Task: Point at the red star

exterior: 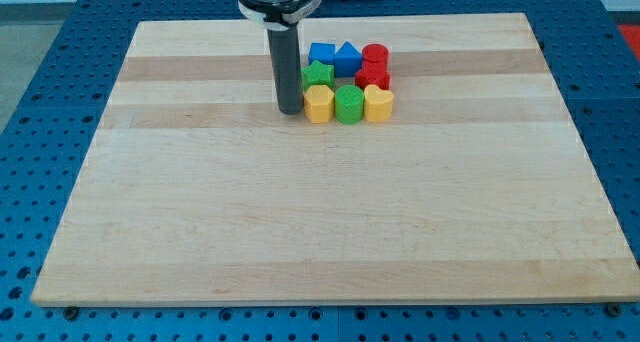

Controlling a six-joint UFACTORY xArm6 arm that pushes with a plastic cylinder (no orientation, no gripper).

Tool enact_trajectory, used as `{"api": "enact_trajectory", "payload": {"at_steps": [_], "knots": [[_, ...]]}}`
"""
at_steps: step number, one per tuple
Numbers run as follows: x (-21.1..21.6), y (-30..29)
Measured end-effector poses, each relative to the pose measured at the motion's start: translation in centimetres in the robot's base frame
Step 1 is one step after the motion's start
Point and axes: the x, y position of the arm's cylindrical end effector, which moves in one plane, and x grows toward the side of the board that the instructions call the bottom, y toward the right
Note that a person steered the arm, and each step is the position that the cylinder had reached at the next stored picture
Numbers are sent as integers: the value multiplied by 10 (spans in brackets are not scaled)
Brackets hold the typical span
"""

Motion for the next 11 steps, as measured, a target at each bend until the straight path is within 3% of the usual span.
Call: {"api": "enact_trajectory", "payload": {"at_steps": [1,3,5,7,8,11], "knots": [[0,0],[57,-2],[60,106],[-20,160],[-60,161],[-29,90]]}}
